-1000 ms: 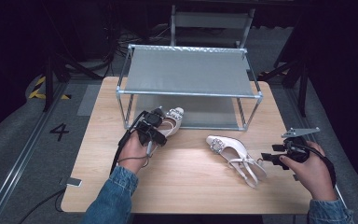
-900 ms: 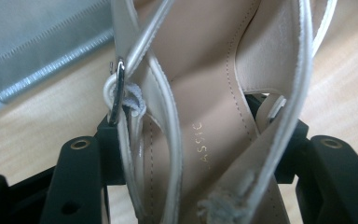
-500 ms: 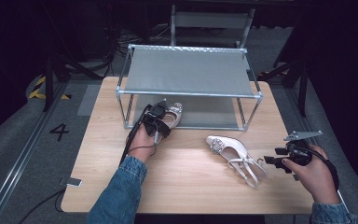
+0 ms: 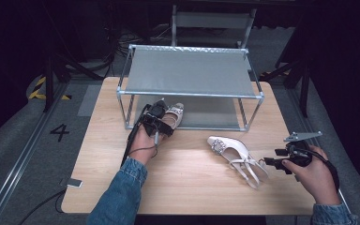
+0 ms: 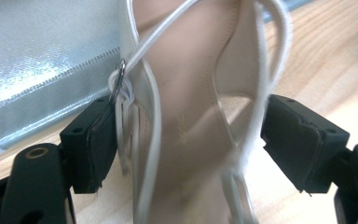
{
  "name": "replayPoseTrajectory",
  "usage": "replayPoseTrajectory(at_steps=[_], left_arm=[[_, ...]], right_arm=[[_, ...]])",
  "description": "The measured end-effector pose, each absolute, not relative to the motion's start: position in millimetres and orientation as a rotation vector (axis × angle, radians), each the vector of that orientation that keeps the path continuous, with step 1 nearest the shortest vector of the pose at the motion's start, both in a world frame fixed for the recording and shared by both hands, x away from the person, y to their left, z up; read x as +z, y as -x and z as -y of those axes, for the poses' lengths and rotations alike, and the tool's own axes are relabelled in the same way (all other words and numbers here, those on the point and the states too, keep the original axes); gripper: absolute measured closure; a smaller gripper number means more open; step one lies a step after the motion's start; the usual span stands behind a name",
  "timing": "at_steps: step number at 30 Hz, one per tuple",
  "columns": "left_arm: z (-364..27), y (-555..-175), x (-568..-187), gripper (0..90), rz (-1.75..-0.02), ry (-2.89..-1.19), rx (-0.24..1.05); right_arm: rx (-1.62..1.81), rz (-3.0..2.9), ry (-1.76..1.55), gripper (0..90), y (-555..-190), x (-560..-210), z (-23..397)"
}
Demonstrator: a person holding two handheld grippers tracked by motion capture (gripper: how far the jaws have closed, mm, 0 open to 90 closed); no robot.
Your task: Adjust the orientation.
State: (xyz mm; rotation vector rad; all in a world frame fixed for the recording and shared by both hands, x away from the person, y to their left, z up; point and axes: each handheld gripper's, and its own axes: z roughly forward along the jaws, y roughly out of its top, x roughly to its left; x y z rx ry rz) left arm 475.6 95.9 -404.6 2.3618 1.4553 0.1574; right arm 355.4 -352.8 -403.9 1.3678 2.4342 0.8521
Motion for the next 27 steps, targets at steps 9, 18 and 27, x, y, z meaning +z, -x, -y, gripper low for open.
replayPoseTrajectory(at_steps=[9, 18, 27], left_arm=[[-116, -442, -363, 29.9, -1.395, -2.336, 0.181], [-132, -415, -352, 27.6, -1.418, -2.430, 0.130], [-143, -408, -375, 24.6, -1.448, -2.463, 0.089]], right_arm=[[0.870, -2.447, -1.340, 36.5, -363, -402, 348], [0.880, -2.463, -1.318, 36.1, -368, -400, 340], [0.894, -2.462, -1.299, 36.0, -370, -397, 337]])
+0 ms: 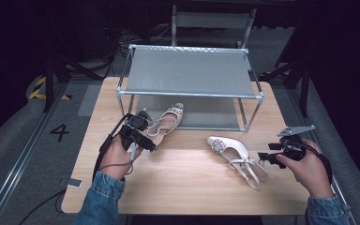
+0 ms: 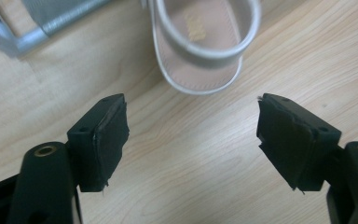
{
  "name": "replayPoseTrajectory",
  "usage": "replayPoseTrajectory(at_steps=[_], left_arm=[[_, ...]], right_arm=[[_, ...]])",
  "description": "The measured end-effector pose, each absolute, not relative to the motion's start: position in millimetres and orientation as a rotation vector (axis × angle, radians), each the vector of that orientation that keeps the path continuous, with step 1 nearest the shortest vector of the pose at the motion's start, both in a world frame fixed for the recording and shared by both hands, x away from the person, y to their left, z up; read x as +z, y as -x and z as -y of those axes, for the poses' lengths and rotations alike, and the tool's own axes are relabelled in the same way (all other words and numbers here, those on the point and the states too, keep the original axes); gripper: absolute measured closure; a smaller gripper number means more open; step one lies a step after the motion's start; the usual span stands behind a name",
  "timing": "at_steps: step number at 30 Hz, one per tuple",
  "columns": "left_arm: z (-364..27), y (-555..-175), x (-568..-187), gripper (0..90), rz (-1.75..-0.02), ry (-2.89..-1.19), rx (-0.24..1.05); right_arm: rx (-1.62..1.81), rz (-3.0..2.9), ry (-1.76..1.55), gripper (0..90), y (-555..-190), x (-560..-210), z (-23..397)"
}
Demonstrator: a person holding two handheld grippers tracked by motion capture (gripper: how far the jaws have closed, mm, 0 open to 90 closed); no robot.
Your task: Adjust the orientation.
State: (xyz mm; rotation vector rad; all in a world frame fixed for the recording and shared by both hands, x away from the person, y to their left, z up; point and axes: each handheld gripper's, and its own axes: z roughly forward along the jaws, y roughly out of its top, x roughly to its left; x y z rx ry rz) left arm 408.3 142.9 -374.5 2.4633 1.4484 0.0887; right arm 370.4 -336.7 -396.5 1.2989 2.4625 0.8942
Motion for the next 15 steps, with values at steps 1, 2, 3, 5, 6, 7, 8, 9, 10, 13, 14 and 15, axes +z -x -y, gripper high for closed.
replayPoseTrajectory(at_steps=[1, 2, 3, 5, 6, 7, 8, 9, 10, 13, 14, 15], left_arm=[[-144, -409, -377, 24.6, -1.437, -2.480, 0.085], [-144, -409, -381, 24.6, -1.447, -2.472, 0.076], [-144, -409, -384, 24.6, -1.450, -2.475, 0.060], [-143, -410, -390, 24.6, -1.461, -2.478, 0.047], [-142, -410, -394, 24.6, -1.460, -2.484, 0.045], [-141, -411, -397, 24.7, -1.451, -2.492, 0.036], [-140, -412, -400, 25.1, -1.453, -2.498, 0.033], [-139, -413, -402, 25.1, -1.446, -2.502, 0.039], [-137, -414, -408, 26.4, -1.449, -2.510, 0.039], [-136, -420, -422, 30.2, -1.455, -2.504, 0.031], [-136, -420, -422, 32.1, -1.455, -2.504, 0.031], [-136, -421, -425, 32.1, -1.460, -2.497, 0.020]], right_arm=[[0.895, -2.463, -1.291, 36.0, -371, -397, 336], [0.895, -2.465, -1.288, 36.0, -372, -397, 336], [0.896, -2.466, -1.291, 36.0, -372, -397, 336], [0.899, -2.468, -1.293, 36.0, -372, -396, 335], [0.899, -2.469, -1.291, 36.0, -372, -396, 335], [0.898, -2.469, -1.290, 36.0, -373, -397, 335], [0.901, -2.469, -1.286, 36.0, -373, -397, 335], [0.901, -2.469, -1.286, 36.0, -373, -397, 335], [0.901, -2.469, -1.287, 36.0, -373, -397, 334], [0.895, -2.473, -1.283, 36.0, -374, -398, 333], [0.895, -2.473, -1.283, 36.0, -374, -398, 333], [0.892, -2.483, -1.278, 36.0, -374, -399, 331]])
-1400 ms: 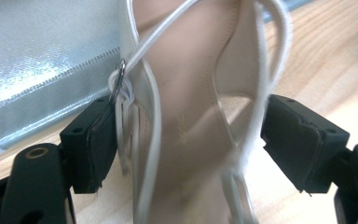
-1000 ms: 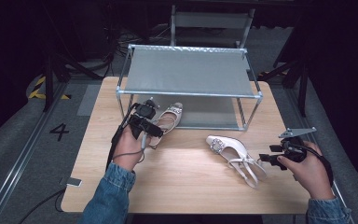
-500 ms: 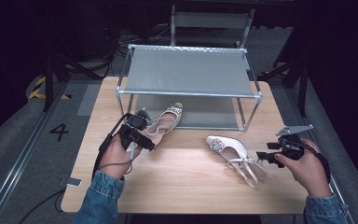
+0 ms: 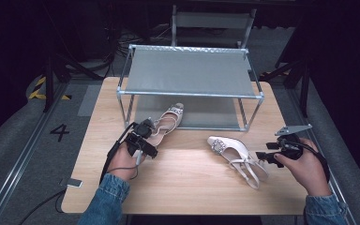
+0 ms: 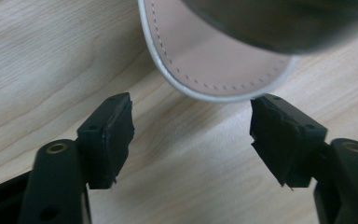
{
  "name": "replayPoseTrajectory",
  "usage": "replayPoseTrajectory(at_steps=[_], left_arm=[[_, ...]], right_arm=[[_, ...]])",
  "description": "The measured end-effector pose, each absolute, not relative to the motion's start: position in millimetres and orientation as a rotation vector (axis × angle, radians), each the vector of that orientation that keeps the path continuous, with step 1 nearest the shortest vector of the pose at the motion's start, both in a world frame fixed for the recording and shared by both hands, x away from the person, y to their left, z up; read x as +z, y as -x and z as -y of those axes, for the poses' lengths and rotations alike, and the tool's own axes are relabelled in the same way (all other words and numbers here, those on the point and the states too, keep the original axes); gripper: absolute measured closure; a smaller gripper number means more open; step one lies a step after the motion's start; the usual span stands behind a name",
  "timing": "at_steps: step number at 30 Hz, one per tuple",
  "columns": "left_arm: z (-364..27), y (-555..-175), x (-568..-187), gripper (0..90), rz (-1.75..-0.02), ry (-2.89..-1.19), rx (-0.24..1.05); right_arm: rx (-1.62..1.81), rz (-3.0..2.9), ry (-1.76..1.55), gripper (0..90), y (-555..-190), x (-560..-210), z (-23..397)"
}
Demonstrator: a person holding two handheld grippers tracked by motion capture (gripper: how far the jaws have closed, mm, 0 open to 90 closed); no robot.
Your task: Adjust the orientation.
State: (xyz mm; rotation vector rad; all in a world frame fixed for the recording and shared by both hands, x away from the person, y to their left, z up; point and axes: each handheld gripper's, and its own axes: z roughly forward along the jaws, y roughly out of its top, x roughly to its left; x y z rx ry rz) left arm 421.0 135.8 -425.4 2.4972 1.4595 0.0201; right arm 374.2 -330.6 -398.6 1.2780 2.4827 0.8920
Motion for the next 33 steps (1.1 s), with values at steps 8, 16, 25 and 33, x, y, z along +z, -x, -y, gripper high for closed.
replayPoseTrajectory(at_steps=[8, 16, 25, 33], left_arm=[[-133, -424, -438, 45.1, -1.451, -2.465, 0.153], [-127, -425, -437, 58.2, -1.356, -2.421, 0.161], [-118, -424, -428, 69.9, -1.326, -2.369, 0.198], [-112, -427, -417, 73.7, -1.288, -2.335, 0.244]], right_arm=[[0.888, -2.487, -1.291, 35.8, -373, -400, 330], [0.881, -2.495, -1.289, 35.8, -372, -402, 328], [0.876, -2.492, -1.299, 35.7, -370, -403, 329], [0.867, -2.489, -1.314, 35.6, -367, -405, 333]])
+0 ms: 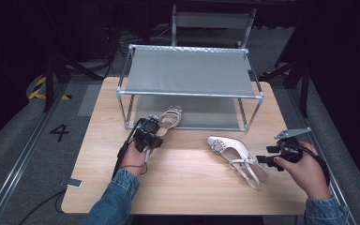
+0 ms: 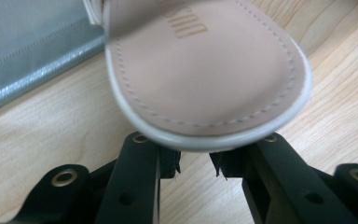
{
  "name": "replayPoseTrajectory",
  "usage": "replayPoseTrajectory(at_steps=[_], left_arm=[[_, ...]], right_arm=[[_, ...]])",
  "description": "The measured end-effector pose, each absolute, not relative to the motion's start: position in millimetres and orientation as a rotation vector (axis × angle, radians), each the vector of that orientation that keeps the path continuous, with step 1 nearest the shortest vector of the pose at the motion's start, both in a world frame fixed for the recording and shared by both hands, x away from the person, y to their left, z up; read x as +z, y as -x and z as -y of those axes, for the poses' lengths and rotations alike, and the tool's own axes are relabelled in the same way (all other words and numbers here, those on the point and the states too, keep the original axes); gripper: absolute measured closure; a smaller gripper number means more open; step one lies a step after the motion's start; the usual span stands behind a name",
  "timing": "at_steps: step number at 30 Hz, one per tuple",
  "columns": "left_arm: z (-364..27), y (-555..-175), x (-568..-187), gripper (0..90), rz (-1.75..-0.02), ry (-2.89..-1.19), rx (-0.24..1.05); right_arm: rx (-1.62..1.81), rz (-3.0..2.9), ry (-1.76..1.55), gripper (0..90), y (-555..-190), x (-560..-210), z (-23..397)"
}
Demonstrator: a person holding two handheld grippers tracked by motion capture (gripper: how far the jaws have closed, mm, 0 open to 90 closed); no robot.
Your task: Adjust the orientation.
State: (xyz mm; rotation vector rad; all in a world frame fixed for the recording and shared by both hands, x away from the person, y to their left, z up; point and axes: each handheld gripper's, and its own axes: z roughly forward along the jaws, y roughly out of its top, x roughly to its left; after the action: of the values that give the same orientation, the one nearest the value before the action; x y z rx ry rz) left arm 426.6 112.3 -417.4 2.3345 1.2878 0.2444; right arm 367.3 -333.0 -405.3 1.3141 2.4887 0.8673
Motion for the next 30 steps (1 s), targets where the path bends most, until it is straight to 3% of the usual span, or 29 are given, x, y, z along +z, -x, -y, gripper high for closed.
replayPoseTrajectory(at_steps=[30], left_arm=[[-61, -471, -413, 75.7, -1.185, -2.268, 0.268]], right_arm=[[0.822, -2.403, -1.454, 35.6, -338, -413, 367]])
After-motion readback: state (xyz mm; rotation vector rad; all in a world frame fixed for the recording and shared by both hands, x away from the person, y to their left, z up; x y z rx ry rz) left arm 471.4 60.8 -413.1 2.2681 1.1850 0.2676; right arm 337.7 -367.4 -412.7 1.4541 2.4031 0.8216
